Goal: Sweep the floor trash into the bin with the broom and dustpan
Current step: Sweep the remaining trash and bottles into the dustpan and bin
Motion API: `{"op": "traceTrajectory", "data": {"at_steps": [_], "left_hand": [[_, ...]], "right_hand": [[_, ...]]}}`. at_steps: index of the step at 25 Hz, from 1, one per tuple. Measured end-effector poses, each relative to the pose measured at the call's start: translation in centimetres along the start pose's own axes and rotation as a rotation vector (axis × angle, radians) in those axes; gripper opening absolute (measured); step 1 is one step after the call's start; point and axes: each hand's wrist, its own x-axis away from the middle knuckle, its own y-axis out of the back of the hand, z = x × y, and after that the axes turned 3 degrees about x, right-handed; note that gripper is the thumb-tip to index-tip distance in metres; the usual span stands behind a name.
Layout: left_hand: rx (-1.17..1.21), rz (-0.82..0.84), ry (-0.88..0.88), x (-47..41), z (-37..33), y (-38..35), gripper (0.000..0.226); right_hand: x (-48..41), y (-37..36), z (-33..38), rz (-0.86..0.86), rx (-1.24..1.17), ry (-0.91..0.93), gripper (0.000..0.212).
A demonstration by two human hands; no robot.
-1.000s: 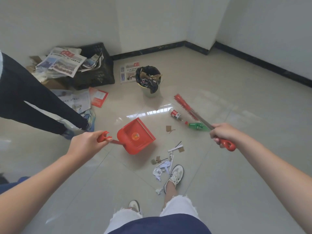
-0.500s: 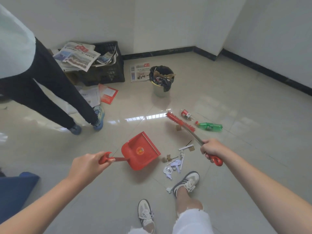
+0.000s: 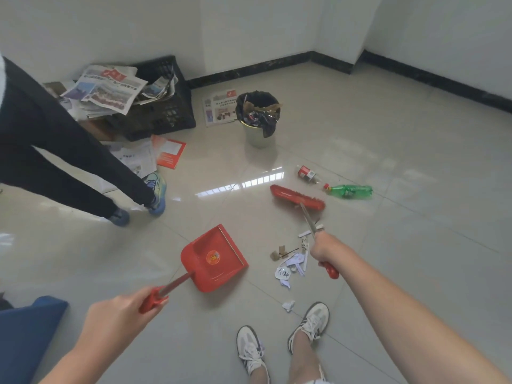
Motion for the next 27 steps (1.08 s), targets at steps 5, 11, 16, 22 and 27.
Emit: {"op": "traceTrajectory", "data": {"at_steps": [5,11,16,22,27], "left_hand": [[-0.075,0.077,-0.131,-2.5,-0.7,0.0,0.032],[-0.25,0.291,-0.23,-4.6,-2.6,-0.2,0.027],[-0.279,0.318,-0.359,-5.7,-4.6,-0.9,0.025],[-0.274,0.299,-0.468,-6.6,-5.2,-2.3,0.02],[-0.232,0.26,-0.468,-8.2,-4.2,-3.6,0.025]], "right_hand": [[4.4,-3.2,-6.0,0.033,0.017,0.031,0.043],[10.0,-7.9,-10.0,0.089,-0.175,-0.033,0.034],[13.4,-9.0,-10.6,-0.034,-0.441,-0.089,0.035],[14.1,-10.3,-12.7,-0.069,-0.824,-0.237,0.029],[10.7,-11.8,-12.0,0.016,-1.088,-0.401,0.028]]}}
